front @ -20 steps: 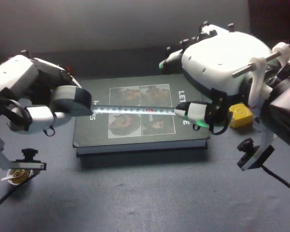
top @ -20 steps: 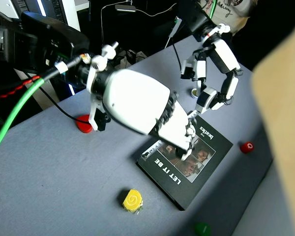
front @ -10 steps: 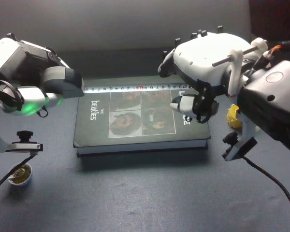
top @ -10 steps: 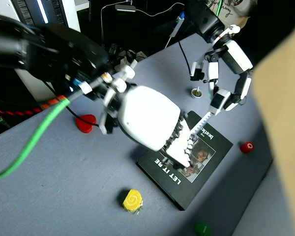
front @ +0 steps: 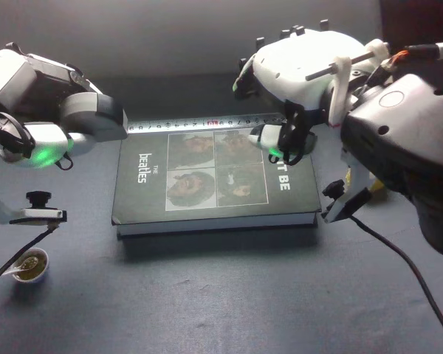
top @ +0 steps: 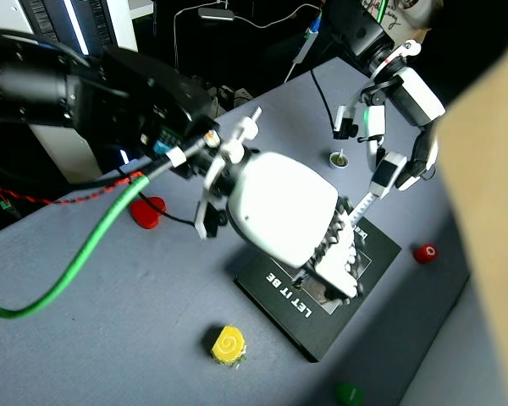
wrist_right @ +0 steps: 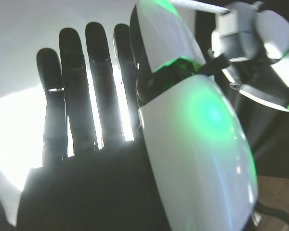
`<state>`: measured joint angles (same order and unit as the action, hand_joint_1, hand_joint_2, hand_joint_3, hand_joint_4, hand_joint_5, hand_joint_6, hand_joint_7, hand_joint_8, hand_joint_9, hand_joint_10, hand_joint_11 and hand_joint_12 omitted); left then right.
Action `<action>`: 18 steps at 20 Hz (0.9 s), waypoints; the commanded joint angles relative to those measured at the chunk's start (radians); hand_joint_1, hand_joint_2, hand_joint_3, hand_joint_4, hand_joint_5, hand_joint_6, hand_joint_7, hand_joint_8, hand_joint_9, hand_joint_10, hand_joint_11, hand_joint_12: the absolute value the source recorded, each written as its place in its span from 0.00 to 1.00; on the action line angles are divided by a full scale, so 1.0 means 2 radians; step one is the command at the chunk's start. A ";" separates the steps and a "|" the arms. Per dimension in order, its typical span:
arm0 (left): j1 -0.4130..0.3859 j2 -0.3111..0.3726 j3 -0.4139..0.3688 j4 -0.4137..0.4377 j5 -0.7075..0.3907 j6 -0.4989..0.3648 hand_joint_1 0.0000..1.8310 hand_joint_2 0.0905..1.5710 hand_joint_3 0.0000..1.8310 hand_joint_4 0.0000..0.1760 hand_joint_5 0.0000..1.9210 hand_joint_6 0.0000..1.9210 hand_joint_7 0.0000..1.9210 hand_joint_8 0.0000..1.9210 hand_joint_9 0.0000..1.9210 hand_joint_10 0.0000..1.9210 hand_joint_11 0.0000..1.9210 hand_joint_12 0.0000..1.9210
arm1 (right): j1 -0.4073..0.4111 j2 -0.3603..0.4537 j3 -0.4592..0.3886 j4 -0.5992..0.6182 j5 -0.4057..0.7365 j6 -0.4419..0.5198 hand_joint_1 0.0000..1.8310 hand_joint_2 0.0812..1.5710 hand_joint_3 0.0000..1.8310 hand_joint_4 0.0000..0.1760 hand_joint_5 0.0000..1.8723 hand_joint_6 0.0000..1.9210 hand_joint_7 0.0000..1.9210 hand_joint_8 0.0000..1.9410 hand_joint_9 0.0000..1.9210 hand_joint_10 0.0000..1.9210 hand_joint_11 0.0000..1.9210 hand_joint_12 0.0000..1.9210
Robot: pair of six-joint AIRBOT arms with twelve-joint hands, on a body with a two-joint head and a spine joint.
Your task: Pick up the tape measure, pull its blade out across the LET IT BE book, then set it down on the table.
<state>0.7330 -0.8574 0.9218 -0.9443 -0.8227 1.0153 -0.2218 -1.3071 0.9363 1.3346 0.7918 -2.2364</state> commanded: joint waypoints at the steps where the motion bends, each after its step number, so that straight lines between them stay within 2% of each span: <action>1: -0.009 0.003 0.000 0.017 -0.054 -0.007 0.75 0.68 0.00 0.00 0.50 0.41 0.54 0.48 0.48 0.66 0.48 0.52 | 0.003 -0.001 0.002 -0.037 0.021 0.003 0.59 0.71 0.00 0.00 0.37 0.01 0.38 0.01 0.35 0.02 0.11 0.63; 8: -0.010 0.002 0.000 0.018 -0.056 -0.007 0.75 0.69 0.00 0.00 0.50 0.41 0.53 0.49 0.48 0.66 0.48 0.53 | 0.001 -0.015 0.025 -0.049 0.028 0.021 0.58 0.71 0.00 0.00 0.38 0.01 0.38 0.00 0.34 0.02 0.10 0.63; 18: -0.010 0.002 0.000 0.020 -0.058 -0.001 0.75 0.69 0.00 0.00 0.50 0.40 0.53 0.50 0.46 0.67 0.46 0.54 | -0.005 -0.016 0.033 -0.049 0.027 0.020 0.58 0.71 0.00 0.00 0.39 0.01 0.38 0.00 0.35 0.01 0.10 0.63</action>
<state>0.7269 -0.8574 0.9215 -0.9504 -0.8249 1.0222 -0.2344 -1.3422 1.0019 1.3102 0.8040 -2.2002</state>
